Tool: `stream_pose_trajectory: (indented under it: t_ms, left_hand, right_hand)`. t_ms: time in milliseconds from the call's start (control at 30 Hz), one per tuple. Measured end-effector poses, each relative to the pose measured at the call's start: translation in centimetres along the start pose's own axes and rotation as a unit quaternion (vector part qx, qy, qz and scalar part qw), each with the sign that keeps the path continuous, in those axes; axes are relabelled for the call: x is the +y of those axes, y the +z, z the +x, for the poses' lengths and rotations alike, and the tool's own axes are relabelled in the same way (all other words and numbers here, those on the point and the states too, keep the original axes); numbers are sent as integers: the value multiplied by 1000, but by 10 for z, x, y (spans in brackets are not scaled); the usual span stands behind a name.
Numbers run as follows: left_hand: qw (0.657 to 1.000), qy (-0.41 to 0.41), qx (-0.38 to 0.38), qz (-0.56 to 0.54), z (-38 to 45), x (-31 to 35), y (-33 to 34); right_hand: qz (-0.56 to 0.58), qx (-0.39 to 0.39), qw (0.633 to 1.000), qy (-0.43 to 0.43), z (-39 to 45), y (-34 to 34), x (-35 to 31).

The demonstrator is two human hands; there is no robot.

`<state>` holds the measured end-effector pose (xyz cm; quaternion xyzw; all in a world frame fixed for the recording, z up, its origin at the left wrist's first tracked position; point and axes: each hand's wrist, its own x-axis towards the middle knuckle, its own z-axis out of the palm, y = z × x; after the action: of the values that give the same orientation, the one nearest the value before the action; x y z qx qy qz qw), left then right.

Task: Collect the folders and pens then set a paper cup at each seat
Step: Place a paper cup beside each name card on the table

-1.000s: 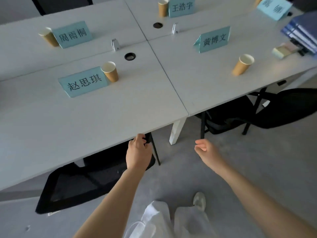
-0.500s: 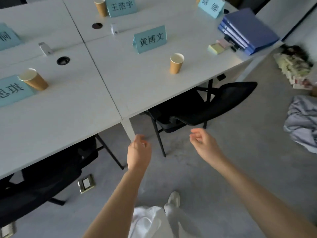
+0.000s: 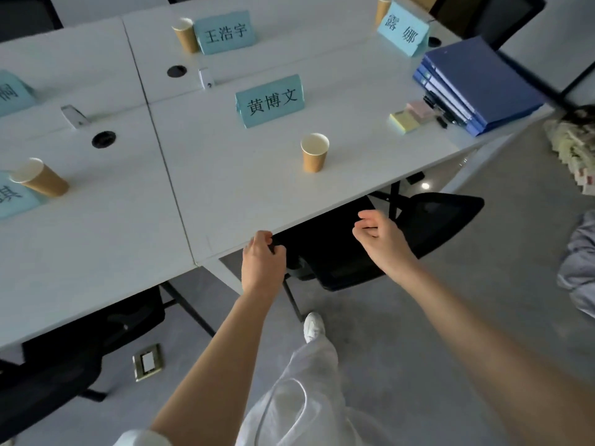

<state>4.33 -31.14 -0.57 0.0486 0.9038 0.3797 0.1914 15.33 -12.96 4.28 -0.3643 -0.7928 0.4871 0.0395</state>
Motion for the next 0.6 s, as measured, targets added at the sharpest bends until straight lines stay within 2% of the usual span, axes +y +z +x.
stream_pose_trajectory:
  t_ms: [133, 333, 500, 600]
  left_hand:
    - [1000, 6, -9, 16, 52, 26, 21]
    - [998, -30, -38, 32, 125, 53, 54]
    - [994, -20, -27, 109, 171, 64, 70]
    - [984, -23, -65, 165, 190, 66, 83]
  right_hand:
    - [18, 5, 1000, 3, 64, -5, -12]
    - [4, -14, 1000, 7, 148, -3, -22]
    - [-48, -46, 998, -12, 206, -4, -24]
    - [-98, -82, 991, -47, 237, 1, -19]
